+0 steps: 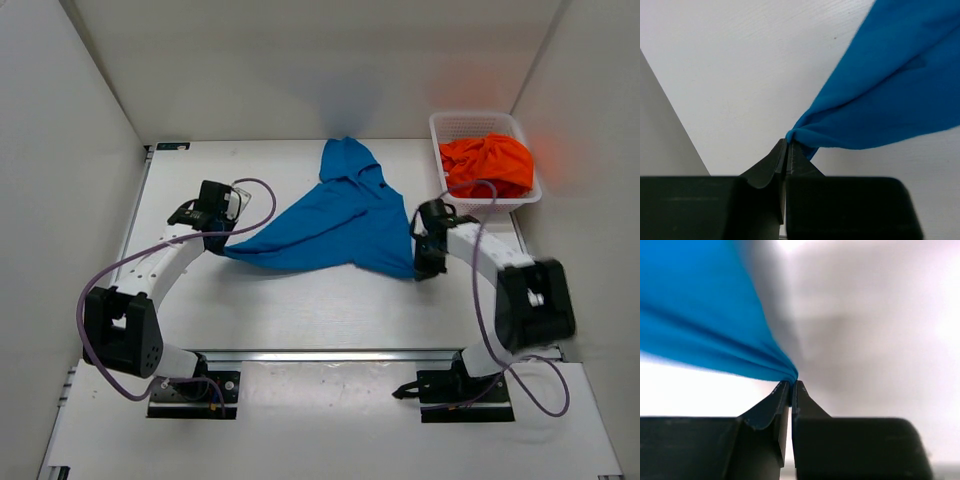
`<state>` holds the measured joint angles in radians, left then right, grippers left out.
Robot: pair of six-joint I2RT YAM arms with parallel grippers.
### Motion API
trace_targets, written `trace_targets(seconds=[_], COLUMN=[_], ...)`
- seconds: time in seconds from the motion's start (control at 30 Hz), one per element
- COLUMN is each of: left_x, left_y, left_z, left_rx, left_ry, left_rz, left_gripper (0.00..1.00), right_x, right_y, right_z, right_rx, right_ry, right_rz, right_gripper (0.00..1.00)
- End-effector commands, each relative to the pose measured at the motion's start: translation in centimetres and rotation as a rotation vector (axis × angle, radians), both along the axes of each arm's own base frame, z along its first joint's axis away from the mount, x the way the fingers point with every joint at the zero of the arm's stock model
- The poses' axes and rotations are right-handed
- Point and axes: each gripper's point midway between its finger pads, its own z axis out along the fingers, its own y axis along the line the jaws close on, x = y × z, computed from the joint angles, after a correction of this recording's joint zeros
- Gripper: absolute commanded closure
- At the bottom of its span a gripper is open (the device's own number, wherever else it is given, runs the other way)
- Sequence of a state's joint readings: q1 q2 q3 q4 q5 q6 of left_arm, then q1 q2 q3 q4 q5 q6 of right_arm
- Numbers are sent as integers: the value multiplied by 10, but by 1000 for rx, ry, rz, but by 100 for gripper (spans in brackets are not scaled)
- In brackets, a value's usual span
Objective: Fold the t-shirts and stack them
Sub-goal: Flatten out the tshirt
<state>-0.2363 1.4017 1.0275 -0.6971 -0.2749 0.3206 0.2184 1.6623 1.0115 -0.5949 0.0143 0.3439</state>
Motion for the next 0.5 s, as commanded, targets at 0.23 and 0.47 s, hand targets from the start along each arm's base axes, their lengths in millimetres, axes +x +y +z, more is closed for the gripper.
trace_targets(seconds=[0.23,0.47], left_x=[19,6], left_y=[-9,-17], left_z=[18,13], left_rx=[-38,-64], left_ry=[-51,-13], left_rz=[-8,-49], left_gripper=[92,93], right_x=[-97,-105], right_y=[-71,-29], right_z=[51,36], right_rx=[-123,84], right_ry=[87,122], right_rz=[-161,-77], right_gripper=[100,42])
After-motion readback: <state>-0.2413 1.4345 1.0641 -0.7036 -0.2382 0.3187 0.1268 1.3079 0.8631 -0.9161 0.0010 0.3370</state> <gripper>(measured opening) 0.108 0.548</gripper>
